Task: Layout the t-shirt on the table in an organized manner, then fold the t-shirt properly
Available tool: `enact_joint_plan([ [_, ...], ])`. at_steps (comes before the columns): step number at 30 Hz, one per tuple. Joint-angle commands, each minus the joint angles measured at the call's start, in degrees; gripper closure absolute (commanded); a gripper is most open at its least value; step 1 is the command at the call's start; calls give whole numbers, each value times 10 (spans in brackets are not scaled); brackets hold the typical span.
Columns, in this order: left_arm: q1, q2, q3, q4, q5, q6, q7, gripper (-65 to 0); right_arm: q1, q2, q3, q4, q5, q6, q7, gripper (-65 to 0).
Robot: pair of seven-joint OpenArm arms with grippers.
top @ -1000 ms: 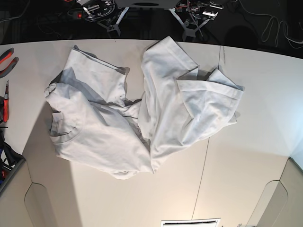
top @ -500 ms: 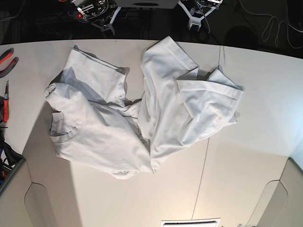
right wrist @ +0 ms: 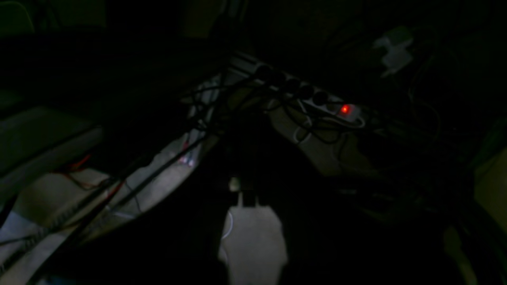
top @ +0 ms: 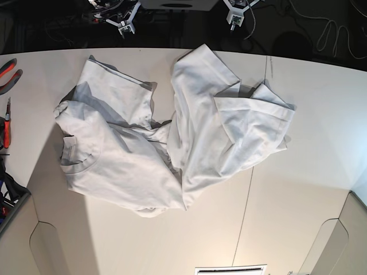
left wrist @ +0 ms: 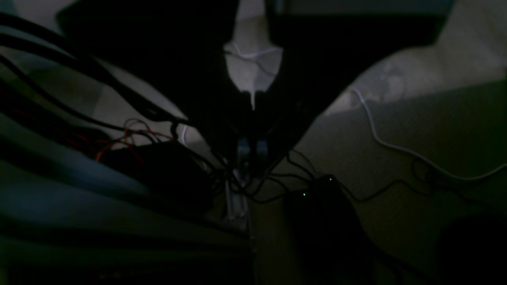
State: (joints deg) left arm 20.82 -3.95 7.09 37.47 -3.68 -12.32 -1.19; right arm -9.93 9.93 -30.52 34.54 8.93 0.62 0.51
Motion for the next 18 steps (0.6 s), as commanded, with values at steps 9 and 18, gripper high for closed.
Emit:
enact_joint_plan([
  [9,60,-28,-3,73,-1,-3,-5,0,-80,51,-1,113,-1,-59,7,0],
  [18,134,-39,-112,196,-7,-35,-4,0,-140,98,23,208,-1,-79,7,0],
])
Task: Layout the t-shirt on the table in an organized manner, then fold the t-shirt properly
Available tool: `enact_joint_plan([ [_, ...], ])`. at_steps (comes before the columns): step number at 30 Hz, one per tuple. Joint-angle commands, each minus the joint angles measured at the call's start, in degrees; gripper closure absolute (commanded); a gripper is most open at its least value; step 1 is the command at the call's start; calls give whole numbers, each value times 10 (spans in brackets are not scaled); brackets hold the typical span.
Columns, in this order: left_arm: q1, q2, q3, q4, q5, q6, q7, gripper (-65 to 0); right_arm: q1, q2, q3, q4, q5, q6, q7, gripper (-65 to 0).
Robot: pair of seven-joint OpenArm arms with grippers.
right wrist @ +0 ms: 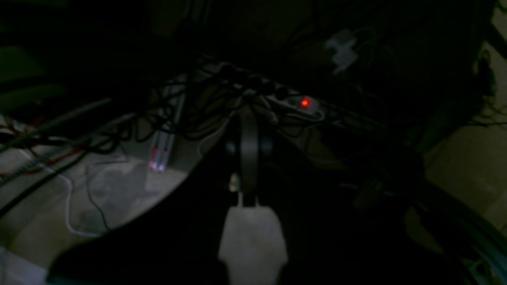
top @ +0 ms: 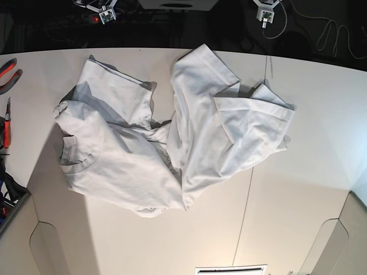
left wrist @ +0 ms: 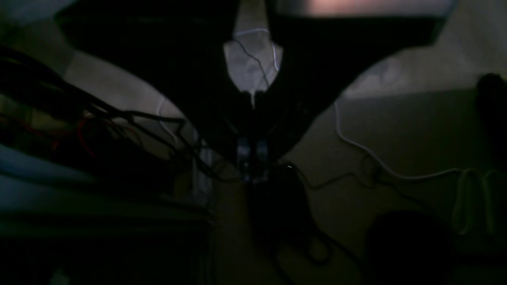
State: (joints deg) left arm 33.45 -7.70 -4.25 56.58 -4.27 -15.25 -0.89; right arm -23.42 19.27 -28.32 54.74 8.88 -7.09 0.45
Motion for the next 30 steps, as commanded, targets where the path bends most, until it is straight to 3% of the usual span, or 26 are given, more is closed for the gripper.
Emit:
enact_joint_plan([
  [1,17,-3,-10,20,-5,-22,-5,0,-13,9,6,19,-1,-2,8,0],
  [8,86,-18,-73,142,-78,-132,33,0,-70,42,27,120,-1,-2,8,0],
  [17,182,-19,-136,317,-161,-248,111,0,-151,103,31,258,-1,-2,7,0],
  [22,212,-20,-157,392,-237,-248,170,0,-192,124,31,318,-1,-2,8,0],
  [30,221,-30,-168,501,-304,-248,252,0,-222,137,32,404,-2,-2,7,0],
])
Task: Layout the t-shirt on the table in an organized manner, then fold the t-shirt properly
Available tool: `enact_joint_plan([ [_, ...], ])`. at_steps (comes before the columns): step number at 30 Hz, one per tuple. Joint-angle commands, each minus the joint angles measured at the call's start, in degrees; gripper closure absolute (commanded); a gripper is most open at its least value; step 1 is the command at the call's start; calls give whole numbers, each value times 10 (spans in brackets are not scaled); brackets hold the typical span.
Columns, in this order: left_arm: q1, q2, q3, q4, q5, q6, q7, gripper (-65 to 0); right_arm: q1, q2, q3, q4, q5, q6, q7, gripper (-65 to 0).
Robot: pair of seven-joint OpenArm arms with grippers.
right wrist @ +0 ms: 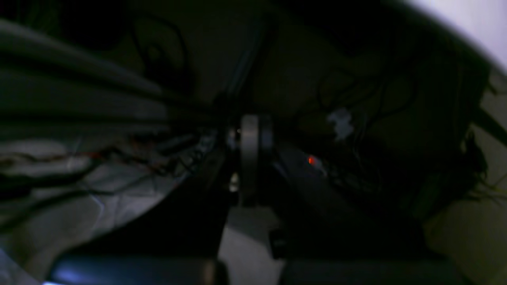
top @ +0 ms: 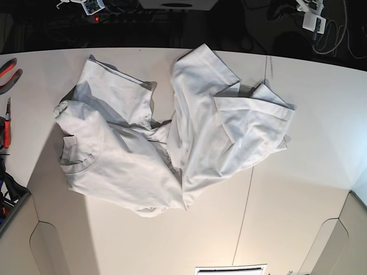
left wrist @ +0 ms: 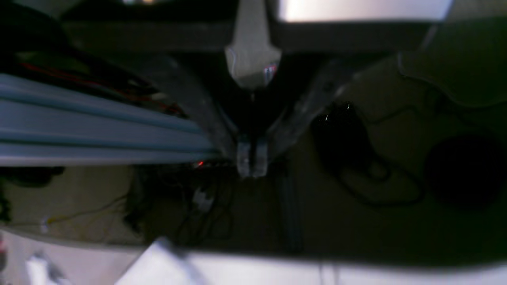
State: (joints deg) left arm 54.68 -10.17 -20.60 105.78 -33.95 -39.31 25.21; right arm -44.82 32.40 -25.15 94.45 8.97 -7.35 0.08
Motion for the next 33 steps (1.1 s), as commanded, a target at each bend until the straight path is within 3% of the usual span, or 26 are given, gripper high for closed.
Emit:
enact_joint_plan([
  [1,9,-10,-4,23,-12,-7,-8,0,-7,6,1,17,-3,0,11,0],
  [7,-11,-29,-4,86,-14,-7,-8,0,-5,6,1,82,-74,0,12,0],
  [10,-42,-29,-4,90,-14,-7,-8,0,2,4,1,106,-111,-19,12,0],
  [14,-88,-29,-4,90,-14,-7,-7,0,30,-10,1,110,-148,-63,11,0],
  [21,-151,-29,-4,90,-14,-7,0,0,94,-52,1,110,-174,-185,9,0],
  [24,-170,-29,-4,90,-12,-7,12,0,116,-59,1,110,-183,-211,9,0],
  [26,-179,-29,-4,90,-11,-7,16,0,132,-59,1,110,-190,-213,1,0],
  [29,-184,-29,-4,90,-10,-7,17,0,155,-59,5,108,-213,-204,-53,0],
  [31,-185,-29,-4,89,-10,-7,17,0,170,-59,13,104,-221,-171,-90,0],
  [33,-185,-29,-4,89,-10,-7,17,0,184,-59,29,97,-220,-113,-117,0],
])
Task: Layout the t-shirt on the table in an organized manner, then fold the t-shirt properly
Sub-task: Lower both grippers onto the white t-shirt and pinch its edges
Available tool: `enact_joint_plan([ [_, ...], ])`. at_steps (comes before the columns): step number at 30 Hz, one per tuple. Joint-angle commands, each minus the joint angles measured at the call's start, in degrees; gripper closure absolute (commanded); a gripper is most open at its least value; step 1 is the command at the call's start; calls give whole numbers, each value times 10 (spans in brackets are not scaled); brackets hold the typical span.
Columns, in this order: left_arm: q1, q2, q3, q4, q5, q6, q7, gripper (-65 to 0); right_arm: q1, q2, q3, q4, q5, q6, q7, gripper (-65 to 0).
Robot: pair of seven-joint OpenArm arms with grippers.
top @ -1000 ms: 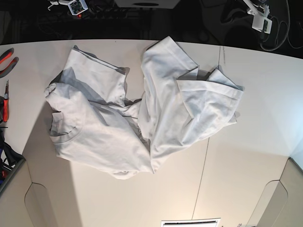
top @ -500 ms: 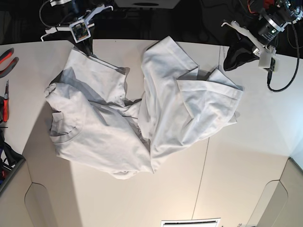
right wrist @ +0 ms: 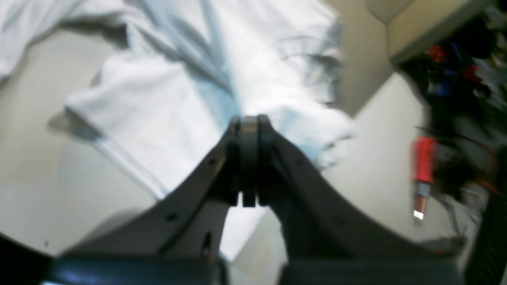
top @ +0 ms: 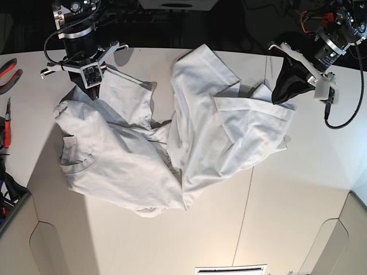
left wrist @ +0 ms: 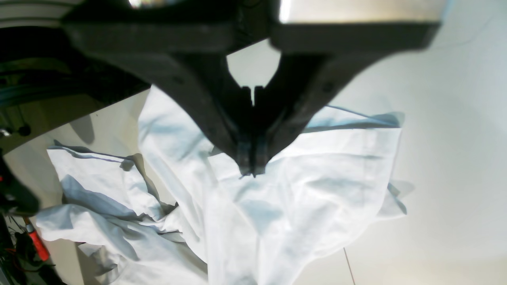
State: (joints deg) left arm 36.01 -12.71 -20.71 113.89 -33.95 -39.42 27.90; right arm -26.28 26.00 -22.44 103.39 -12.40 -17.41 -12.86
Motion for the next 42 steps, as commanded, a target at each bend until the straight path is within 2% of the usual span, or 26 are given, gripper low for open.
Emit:
enact_joint_plan([
  [1,2,-3,-3,8,-10,-6,-10,0,5,5,13,1,-6,23,3,0],
  [5,2,-3,-3,8,-10,-6,-10,0,11,5,67,-19,51,165,-3,0],
  [7,2,-3,-3,8,-9,-6,-10,0,10,5,92,-19,76,214,-2,0],
  [8,2,-3,-3,8,-10,-6,-10,0,10,5,102,-19,80,225,-2,0],
  [11,2,-3,-3,8,-9,-6,-10,0,10,5,129,-19,79,216,-3,0],
  [16,2,-3,-3,8,-9,-6,-8,0,10,5,154,-19,69,168,-19,0],
  [19,2,-3,-3,8,-9,-6,-8,0,10,5,155,-19,45,168,-64,0],
  [22,2,-3,-3,8,-9,-6,-8,0,9,5,155,-19,32,175,-85,-8],
  [25,2,-3,-3,8,-9,-6,-8,0,5,5,155,-19,10,193,-86,-220],
  [26,2,-3,-3,8,-9,-6,-8,0,4,5,155,-19,10,191,-87,-261],
  [27,2,-3,-3,8,-9,-6,-8,0,2,4,155,-19,15,185,-87,-271],
  [30,2,-3,-3,8,-9,-6,-6,0,1,-3,155,-19,62,178,-102,-271],
  [36,2,-4,-3,8,-9,-6,-6,0,1,-40,155,-19,38,186,-112,-271],
  [39,2,-4,-3,8,-9,-6,-6,0,1,-48,155,-19,85,177,-123,-271],
  [42,2,-4,-3,8,-9,-6,-6,0,0,-57,155,-19,106,172,-136,-271],
])
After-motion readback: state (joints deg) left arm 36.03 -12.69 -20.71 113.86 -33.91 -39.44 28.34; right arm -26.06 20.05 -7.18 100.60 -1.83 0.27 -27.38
